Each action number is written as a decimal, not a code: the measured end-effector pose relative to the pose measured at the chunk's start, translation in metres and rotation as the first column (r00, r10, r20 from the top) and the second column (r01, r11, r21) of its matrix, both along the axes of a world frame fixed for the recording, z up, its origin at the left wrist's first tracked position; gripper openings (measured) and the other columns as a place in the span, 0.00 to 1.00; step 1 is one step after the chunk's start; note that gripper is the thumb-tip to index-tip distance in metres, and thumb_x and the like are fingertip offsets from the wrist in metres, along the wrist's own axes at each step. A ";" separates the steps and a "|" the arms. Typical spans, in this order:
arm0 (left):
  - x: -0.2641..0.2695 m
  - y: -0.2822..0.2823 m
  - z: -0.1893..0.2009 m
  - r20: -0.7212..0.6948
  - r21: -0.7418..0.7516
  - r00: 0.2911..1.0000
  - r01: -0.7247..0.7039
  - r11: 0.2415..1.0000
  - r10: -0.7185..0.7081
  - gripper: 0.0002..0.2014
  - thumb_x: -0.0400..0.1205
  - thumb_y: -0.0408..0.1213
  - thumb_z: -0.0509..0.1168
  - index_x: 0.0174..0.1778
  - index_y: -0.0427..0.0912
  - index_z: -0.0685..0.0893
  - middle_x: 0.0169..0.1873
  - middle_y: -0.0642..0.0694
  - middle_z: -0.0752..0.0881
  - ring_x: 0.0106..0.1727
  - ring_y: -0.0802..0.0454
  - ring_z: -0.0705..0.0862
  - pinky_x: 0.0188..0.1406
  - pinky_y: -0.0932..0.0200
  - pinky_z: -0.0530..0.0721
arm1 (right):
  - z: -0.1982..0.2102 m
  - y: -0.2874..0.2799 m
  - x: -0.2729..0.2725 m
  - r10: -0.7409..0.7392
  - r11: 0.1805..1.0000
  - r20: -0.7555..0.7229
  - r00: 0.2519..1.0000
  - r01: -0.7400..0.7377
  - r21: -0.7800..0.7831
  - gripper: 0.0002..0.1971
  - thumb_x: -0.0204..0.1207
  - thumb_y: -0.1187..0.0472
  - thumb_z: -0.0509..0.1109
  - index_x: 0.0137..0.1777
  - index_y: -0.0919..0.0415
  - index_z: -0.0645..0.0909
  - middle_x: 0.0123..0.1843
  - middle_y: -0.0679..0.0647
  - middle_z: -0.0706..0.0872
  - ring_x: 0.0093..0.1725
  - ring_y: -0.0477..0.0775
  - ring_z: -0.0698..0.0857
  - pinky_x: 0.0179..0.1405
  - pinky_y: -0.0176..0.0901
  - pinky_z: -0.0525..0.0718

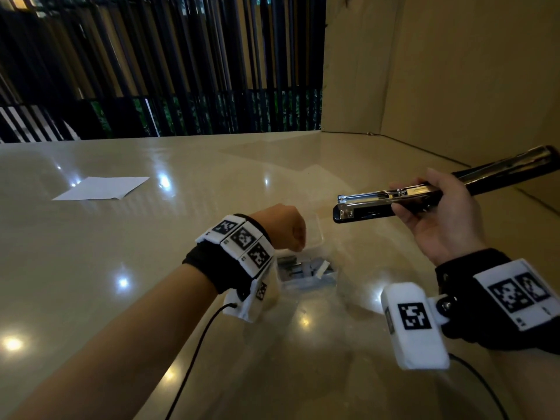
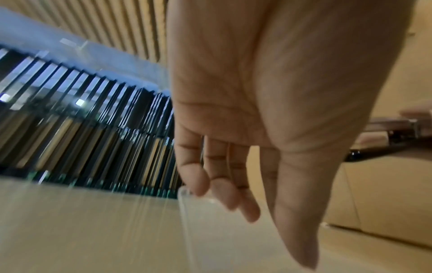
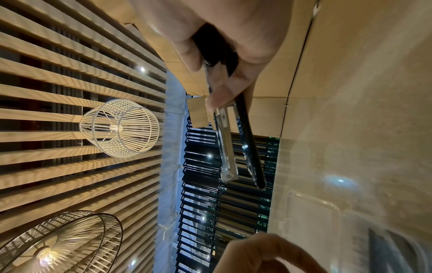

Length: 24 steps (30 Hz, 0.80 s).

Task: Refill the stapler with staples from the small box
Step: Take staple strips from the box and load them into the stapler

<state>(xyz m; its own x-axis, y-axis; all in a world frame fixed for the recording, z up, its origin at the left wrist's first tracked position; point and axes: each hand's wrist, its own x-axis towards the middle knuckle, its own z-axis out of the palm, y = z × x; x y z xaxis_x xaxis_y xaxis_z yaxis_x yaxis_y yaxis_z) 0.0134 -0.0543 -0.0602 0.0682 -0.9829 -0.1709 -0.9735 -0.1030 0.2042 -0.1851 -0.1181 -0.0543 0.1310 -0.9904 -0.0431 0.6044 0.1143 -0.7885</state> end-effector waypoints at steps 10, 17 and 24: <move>0.004 0.007 -0.017 0.277 0.047 0.960 -0.065 0.997 0.049 0.18 0.72 0.41 0.73 0.54 0.38 0.85 0.55 0.40 0.83 0.55 0.41 0.83 0.56 0.49 0.84 | 0.000 0.002 0.002 -0.003 1.000 -0.005 1.000 0.003 0.010 0.09 0.79 0.59 0.63 0.39 0.60 0.75 0.25 0.49 0.84 0.39 0.52 0.88 0.20 0.34 0.81; 0.010 0.011 -0.023 0.233 -0.005 0.972 0.009 1.000 -0.008 0.12 0.73 0.40 0.71 0.52 0.44 0.86 0.59 0.45 0.80 0.57 0.44 0.80 0.52 0.55 0.80 | -0.002 0.000 0.002 -0.001 1.000 0.003 1.000 0.001 0.018 0.07 0.79 0.60 0.64 0.39 0.60 0.75 0.35 0.51 0.80 0.41 0.53 0.88 0.20 0.34 0.82; -0.001 0.013 -0.022 0.372 0.025 0.925 0.073 0.997 -0.077 0.16 0.76 0.38 0.67 0.59 0.37 0.80 0.62 0.42 0.78 0.56 0.42 0.82 0.56 0.50 0.83 | 0.000 0.004 0.003 0.013 1.000 0.010 1.000 -0.013 0.015 0.09 0.79 0.60 0.64 0.37 0.60 0.76 0.24 0.48 0.83 0.38 0.51 0.88 0.21 0.34 0.82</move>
